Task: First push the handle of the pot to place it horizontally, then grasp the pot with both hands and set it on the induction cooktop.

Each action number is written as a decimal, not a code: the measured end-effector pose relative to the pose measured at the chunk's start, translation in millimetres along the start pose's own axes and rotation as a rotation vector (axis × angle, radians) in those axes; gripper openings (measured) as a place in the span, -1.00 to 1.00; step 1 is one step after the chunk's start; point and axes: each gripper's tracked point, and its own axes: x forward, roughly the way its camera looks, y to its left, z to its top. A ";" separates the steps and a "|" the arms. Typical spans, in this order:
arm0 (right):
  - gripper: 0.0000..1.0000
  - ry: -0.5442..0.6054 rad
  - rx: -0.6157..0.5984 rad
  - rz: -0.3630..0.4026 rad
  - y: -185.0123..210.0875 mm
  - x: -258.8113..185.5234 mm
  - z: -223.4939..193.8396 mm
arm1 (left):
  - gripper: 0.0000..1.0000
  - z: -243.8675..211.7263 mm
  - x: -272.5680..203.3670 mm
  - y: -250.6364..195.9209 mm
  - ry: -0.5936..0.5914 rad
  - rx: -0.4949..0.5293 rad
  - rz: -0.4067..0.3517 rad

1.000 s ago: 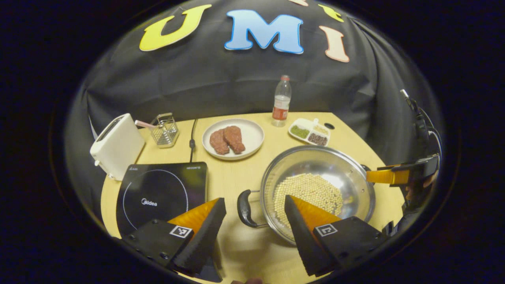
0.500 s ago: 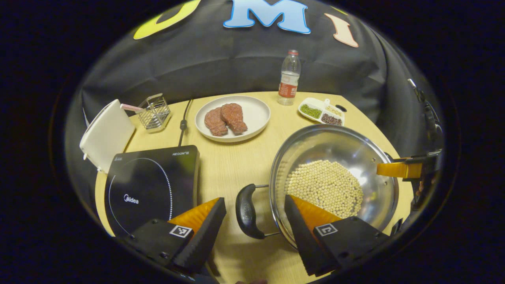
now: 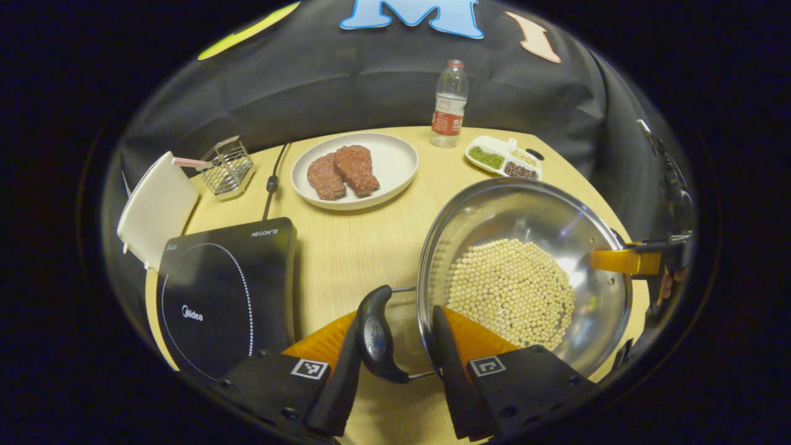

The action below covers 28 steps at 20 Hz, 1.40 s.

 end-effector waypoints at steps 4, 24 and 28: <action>0.07 0.006 0.011 0.000 1.6 -3.0 -5.1 | 0.17 1.5 -0.9 0.7 0.015 -0.007 -0.008; 0.06 -0.044 0.005 0.007 59.0 -92.2 -1.5 | 0.15 20.9 -99.6 41.0 -0.022 0.001 -0.031; 0.06 -0.057 0.004 0.006 81.3 -101.5 0.7 | 0.22 22.9 -114.7 63.1 -0.034 -0.002 -0.035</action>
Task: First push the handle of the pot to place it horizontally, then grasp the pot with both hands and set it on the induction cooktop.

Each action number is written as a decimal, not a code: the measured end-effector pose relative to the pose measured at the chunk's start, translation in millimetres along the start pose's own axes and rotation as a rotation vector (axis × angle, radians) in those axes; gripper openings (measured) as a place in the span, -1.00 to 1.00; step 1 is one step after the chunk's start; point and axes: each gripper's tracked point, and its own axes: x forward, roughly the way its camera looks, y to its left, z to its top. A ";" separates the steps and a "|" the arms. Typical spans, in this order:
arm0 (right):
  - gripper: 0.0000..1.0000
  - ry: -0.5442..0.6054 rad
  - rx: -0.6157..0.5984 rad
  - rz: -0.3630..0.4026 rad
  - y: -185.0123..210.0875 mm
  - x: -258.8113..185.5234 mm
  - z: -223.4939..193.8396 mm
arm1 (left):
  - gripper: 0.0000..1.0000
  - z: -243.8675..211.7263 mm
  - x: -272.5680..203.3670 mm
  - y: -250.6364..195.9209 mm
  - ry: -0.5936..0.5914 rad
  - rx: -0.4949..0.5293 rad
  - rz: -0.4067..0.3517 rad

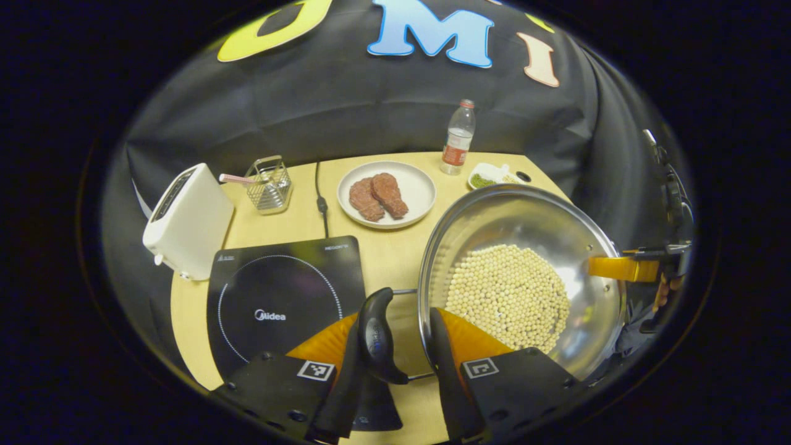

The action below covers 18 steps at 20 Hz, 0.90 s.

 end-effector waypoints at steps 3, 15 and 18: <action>0.06 0.000 0.003 0.001 20.5 -0.9 -1.0 | 0.15 -0.6 -6.9 20.2 0.001 0.000 -0.006; 0.06 0.003 0.010 0.004 102.6 6.3 -8.8 | 0.15 -4.7 -19.8 109.2 0.019 0.007 0.001; 0.06 0.003 0.001 0.007 122.0 8.7 -9.6 | 0.15 -7.6 -24.8 129.2 0.019 0.003 0.010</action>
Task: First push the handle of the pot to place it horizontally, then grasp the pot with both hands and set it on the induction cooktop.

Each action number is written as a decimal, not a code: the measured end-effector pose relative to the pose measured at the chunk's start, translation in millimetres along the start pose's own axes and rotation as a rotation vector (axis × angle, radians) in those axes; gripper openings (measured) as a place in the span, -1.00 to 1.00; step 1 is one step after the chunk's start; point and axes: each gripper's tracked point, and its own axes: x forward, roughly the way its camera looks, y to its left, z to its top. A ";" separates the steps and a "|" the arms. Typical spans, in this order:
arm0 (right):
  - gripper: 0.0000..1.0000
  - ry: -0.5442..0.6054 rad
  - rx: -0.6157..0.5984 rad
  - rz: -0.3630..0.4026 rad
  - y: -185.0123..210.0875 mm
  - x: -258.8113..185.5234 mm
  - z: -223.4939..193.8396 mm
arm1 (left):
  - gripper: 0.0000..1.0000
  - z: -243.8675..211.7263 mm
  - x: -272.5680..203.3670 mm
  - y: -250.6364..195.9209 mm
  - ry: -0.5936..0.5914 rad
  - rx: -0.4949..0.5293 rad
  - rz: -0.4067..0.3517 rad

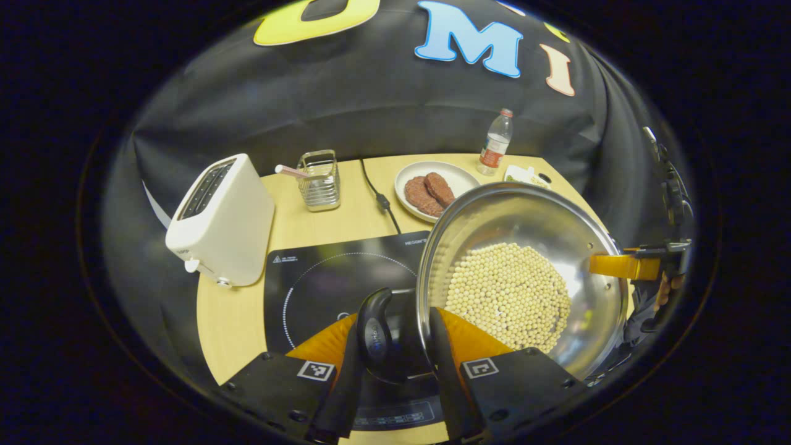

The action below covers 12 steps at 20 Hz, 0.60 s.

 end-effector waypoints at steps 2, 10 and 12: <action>0.06 0.003 -0.007 0.006 12.1 3.3 -2.4 | 0.15 -2.6 -2.0 11.5 0.005 -0.012 0.005; 0.06 0.013 -0.033 0.014 54.8 16.3 -4.5 | 0.15 -12.9 -3.8 56.2 0.024 -0.039 0.027; 0.06 0.017 -0.035 0.018 66.0 21.0 -4.6 | 0.22 -13.8 -3.7 67.3 0.026 -0.043 0.032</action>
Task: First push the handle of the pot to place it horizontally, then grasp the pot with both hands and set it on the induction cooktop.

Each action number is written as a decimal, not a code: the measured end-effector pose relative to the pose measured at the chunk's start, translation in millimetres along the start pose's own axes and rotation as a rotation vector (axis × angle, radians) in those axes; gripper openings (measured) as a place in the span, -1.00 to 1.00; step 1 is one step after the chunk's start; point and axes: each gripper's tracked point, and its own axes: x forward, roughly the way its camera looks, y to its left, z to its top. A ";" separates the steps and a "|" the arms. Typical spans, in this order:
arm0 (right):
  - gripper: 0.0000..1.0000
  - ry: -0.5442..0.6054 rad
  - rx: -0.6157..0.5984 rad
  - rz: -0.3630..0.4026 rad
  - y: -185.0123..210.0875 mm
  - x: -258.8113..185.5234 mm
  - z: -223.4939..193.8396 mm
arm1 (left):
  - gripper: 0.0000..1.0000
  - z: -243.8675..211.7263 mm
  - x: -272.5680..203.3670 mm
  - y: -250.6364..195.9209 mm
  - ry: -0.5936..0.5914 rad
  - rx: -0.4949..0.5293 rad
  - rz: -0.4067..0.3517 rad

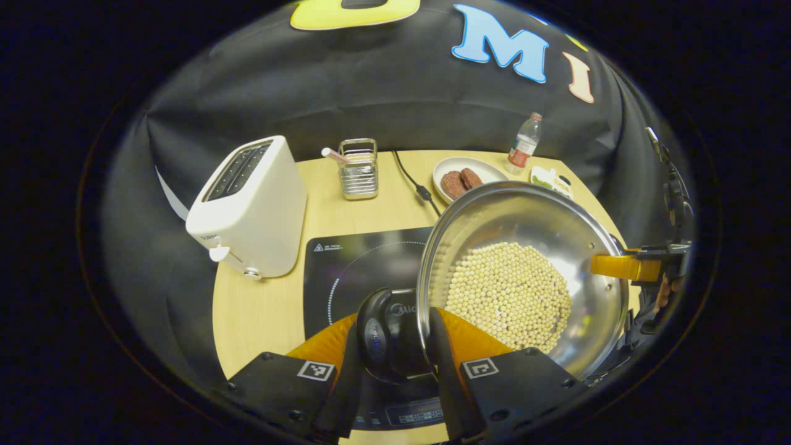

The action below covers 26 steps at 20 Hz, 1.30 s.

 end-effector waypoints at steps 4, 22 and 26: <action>0.05 0.007 -0.008 0.008 18.8 6.5 2.0 | 0.21 -0.5 -0.9 21.1 0.005 -0.007 0.012; 0.06 0.047 -0.023 0.018 81.6 34.6 -3.2 | 0.15 -11.1 11.5 88.6 0.018 -0.034 0.040; 0.06 0.063 -0.005 0.014 90.3 42.1 -7.8 | 0.17 -13.7 25.3 100.6 0.026 -0.041 0.031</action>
